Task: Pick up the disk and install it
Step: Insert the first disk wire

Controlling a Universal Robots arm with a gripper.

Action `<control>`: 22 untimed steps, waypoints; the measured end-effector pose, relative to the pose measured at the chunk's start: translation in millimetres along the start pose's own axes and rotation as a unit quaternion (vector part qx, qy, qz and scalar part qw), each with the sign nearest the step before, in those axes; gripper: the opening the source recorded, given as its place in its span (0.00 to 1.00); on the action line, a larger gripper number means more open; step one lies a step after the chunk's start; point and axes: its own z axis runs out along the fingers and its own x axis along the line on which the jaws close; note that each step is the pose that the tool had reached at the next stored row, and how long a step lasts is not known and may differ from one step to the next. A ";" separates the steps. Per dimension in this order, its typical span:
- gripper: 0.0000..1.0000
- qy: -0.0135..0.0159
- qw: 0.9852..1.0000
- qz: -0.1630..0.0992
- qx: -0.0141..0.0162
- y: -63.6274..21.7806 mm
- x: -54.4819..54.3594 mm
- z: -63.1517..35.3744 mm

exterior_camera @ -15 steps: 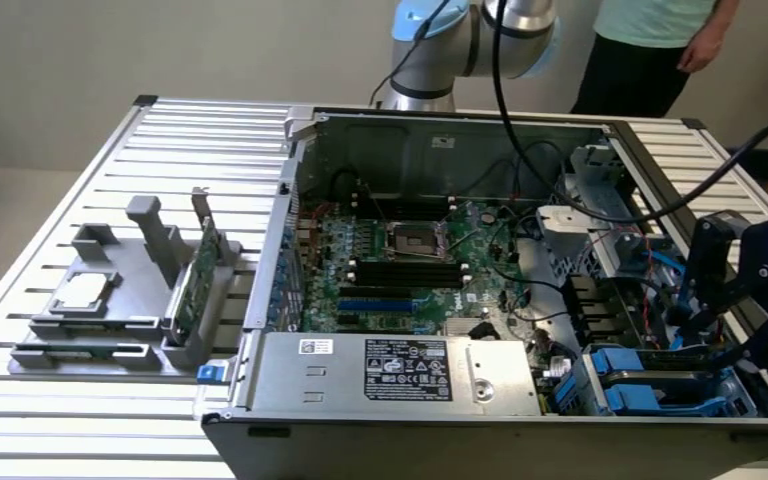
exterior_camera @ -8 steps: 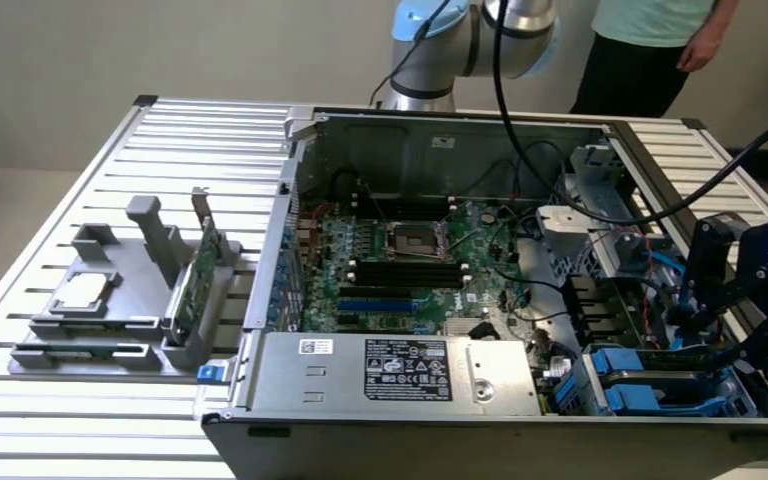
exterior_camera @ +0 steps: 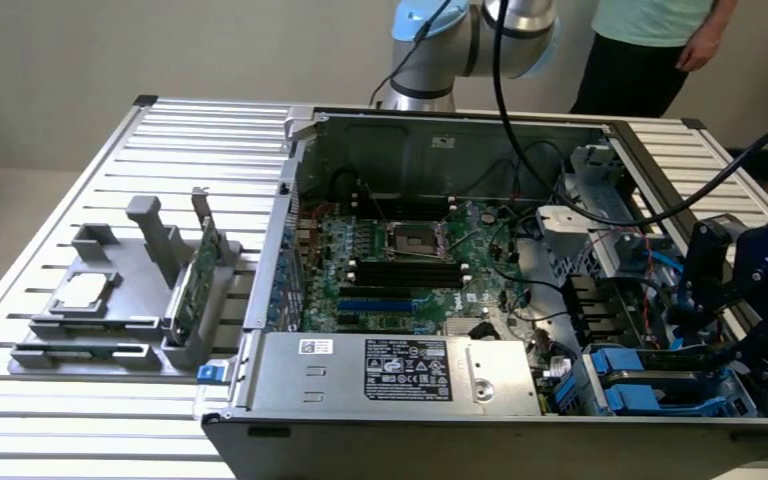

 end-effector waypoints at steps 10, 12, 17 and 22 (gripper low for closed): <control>0.28 0.003 1.000 0.005 0.002 0.0 -0.1 0.7; 0.28 0.003 1.000 0.006 0.004 0.0 -0.1 0.7; 0.17 0.005 1.000 0.012 0.008 0.1 0.0 -0.6; 0.17 0.007 1.000 0.018 0.014 0.3 0.7 -7.0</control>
